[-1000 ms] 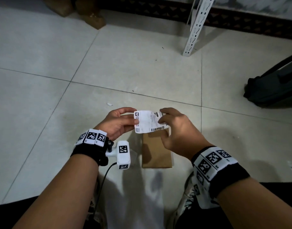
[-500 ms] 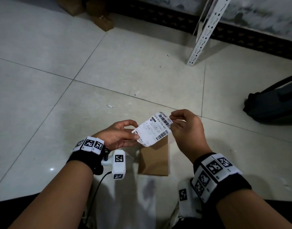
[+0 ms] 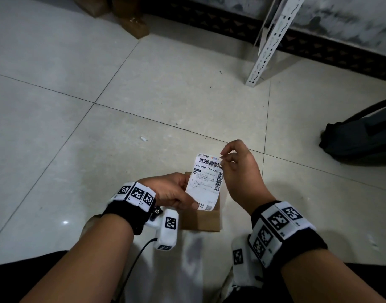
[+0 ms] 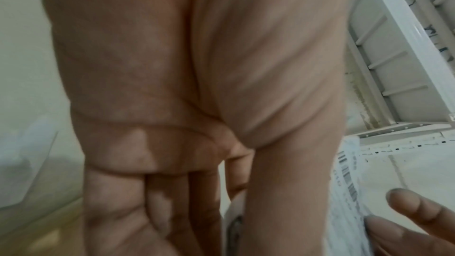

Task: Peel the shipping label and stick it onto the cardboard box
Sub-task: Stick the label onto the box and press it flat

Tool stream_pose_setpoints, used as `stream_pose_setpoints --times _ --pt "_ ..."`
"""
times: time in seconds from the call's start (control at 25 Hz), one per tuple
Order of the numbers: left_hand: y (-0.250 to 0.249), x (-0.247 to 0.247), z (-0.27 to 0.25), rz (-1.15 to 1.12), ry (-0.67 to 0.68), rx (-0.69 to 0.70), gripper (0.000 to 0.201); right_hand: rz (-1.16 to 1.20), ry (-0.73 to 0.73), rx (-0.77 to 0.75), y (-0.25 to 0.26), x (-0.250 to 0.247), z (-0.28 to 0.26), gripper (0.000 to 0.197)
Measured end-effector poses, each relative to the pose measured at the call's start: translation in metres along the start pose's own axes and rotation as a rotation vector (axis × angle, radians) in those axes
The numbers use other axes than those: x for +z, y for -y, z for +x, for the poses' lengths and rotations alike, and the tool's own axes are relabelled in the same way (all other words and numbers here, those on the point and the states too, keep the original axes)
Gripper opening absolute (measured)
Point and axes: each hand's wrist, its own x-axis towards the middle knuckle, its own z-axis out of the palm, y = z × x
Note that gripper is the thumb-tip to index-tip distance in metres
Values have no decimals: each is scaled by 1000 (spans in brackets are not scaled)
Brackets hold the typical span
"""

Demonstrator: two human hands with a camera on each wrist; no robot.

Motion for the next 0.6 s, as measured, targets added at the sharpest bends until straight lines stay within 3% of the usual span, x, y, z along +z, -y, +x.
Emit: stream_pose_setpoints --times 0.12,0.28,0.44,0.6 --pt "2 7 6 38 24 21 69 -37 29 3 -1 -2 -1 33" --pt "8 15 13 13 -25 72 64 -34 -1 -19 -8 -1 -1 32" --pt "7 25 16 -135 -88 143 60 84 86 109 -25 2 4 30" --pt "7 27 22 -207 -114 174 56 -44 159 104 -32 2 4 44"
